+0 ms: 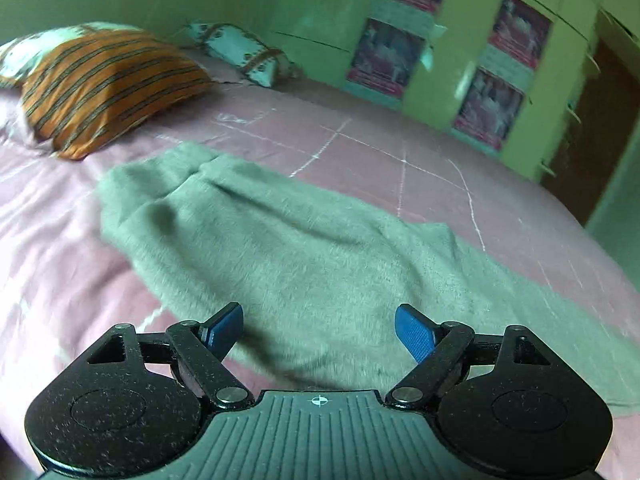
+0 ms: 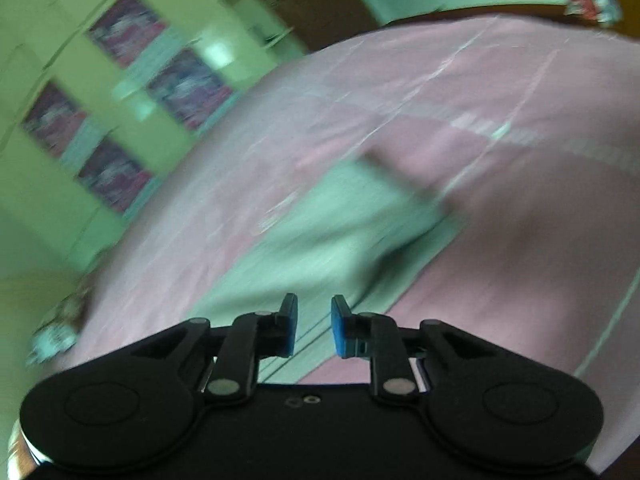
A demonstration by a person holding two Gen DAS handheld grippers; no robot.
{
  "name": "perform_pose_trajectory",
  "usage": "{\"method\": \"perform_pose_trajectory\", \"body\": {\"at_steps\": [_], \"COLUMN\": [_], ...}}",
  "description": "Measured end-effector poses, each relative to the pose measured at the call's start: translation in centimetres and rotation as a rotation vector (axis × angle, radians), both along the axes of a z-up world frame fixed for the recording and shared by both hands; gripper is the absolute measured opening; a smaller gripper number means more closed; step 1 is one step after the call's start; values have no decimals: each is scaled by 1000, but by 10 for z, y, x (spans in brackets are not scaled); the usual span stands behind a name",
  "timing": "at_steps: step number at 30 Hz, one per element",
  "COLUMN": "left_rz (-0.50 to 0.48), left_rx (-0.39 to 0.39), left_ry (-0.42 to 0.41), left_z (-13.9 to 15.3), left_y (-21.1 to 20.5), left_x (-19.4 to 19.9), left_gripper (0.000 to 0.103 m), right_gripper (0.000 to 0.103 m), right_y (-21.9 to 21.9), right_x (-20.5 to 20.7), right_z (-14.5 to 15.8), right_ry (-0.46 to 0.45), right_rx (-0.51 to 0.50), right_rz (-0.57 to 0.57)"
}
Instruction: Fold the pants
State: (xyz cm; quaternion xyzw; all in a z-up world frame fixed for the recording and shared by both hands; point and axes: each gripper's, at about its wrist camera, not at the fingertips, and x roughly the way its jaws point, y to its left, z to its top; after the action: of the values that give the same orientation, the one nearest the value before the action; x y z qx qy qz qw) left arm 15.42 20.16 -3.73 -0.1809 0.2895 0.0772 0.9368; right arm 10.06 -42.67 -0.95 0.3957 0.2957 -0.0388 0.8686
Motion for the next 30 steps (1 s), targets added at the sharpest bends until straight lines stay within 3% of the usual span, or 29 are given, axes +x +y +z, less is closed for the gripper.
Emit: {"method": "perform_pose_trajectory", "body": {"at_steps": [2, 6, 8, 11, 22, 26, 29, 30], "left_rz": [20, 27, 33, 49, 40, 50, 48, 48], "left_rx": [-16, -55, -76, -125, -133, -126, -114, -113], "left_ry": [1, 20, 44, 45, 65, 65, 70, 71], "left_z": [0, -2, -8, -15, -22, -22, -22, -22], "left_y": [-2, 1, 6, 15, 16, 17, 15, 15], "left_x": [-6, -11, -12, -14, -9, -8, -9, -9], "left_gripper": [83, 83, 83, 83, 83, 83, 83, 83], "right_gripper": [15, 15, 15, 15, 13, 13, 7, 0], "right_y": [32, 78, 88, 92, 108, 119, 119, 120], "right_x": [10, 30, 37, 44, 47, 49, 57, 57], "right_z": [-9, -27, -32, -41, -44, -45, -47, -43], "right_ry": [14, 42, 59, 94, 156, 154, 158, 153], "right_rx": [70, 153, 156, 246, 332, 299, 310, 294], "right_rz": [100, 195, 205, 203, 221, 241, 223, 226]}}
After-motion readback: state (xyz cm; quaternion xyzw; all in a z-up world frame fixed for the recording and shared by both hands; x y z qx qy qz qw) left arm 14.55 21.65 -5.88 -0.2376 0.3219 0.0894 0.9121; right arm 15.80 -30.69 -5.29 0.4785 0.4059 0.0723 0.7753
